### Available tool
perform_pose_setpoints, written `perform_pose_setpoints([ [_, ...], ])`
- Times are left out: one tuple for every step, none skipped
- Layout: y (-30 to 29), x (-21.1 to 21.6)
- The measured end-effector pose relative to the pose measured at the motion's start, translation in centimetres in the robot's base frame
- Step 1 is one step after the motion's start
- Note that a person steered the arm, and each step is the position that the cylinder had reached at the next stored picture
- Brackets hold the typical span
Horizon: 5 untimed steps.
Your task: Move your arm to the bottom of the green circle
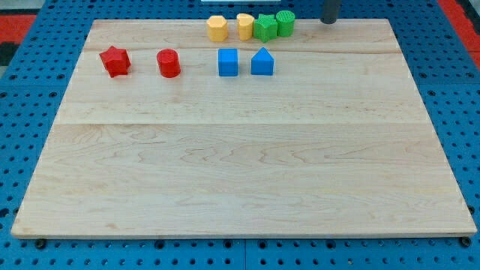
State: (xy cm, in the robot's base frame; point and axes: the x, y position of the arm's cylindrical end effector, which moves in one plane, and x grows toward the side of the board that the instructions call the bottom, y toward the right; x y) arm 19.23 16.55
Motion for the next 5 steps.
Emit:
perform_pose_setpoints([
  [0.7,4.8],
  [-2.2,6.3],
  [-6.2,5.3],
  [-8.6,4.9],
  [-9.1,4.9],
])
